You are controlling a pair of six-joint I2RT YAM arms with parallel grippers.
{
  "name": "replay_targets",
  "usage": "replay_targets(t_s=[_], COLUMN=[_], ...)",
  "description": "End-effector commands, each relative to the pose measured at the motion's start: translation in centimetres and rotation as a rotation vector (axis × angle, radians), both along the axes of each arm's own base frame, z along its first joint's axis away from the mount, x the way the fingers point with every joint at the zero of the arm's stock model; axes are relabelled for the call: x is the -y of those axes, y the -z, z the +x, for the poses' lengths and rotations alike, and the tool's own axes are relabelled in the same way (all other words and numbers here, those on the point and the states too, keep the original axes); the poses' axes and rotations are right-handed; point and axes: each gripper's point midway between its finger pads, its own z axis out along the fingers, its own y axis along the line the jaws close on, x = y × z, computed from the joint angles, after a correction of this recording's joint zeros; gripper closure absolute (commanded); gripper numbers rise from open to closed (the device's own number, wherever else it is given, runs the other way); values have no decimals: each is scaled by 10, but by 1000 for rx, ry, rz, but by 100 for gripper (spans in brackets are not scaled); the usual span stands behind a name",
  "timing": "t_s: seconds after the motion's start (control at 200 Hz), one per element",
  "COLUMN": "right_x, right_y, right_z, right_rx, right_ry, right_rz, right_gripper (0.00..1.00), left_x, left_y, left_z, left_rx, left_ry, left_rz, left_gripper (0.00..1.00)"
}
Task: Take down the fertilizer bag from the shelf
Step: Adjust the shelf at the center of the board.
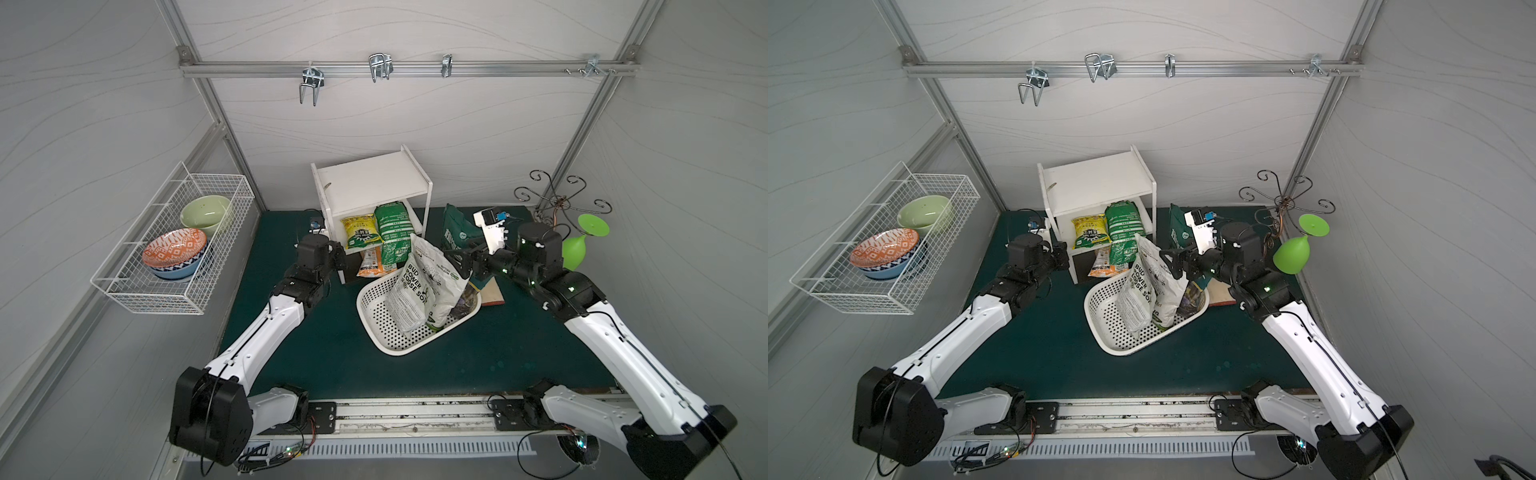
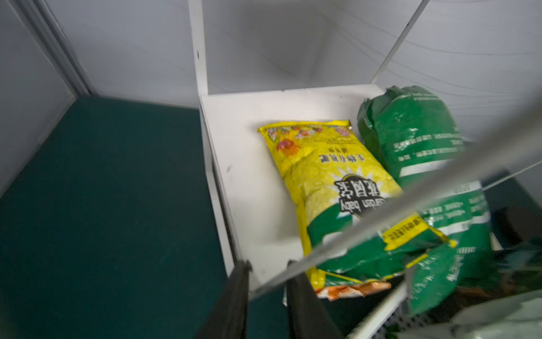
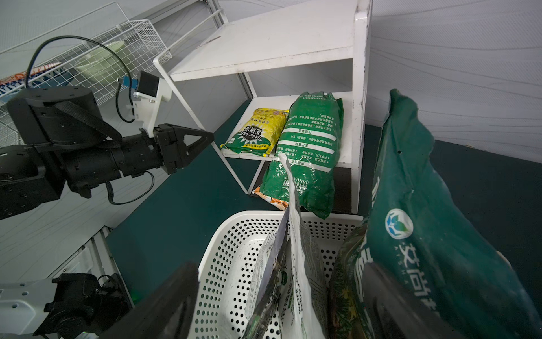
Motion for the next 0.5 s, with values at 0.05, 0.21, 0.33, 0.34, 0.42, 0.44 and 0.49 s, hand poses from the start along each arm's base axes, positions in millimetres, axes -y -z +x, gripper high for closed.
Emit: replay_targets(t_s=[0.05, 0.21, 0.33, 0.34, 0.42, 0.44, 0.49], right_x=[0, 0, 0, 0, -1, -1, -1], right_y=[-5, -2, 2, 2, 3, 4, 4], right_z=[4, 5, 7, 7, 8, 8, 9], right_rx=[28, 25, 19, 19, 16, 16, 14], right_ry=[2, 3, 5, 5, 2, 3, 5], right_rz=[-4, -13, -21, -21, -24, -25, -27], right_gripper=[10, 10, 10, 10, 10, 10, 10], left_x=[-17, -50, -76, -78, -90, -92, -96], left_y=[-47, -42, -39, -38, -39, -41, -42], left_z=[39, 59, 73, 74, 81, 82, 82], left_rx=[152, 155, 154, 152, 154, 157, 157], left_ry=[-62, -149, -208, -212, -238, -240, -250], left_rz=[-22, -64, -109, -111, -113, -114, -114], left_gripper=[78, 78, 77, 77, 75, 74, 70])
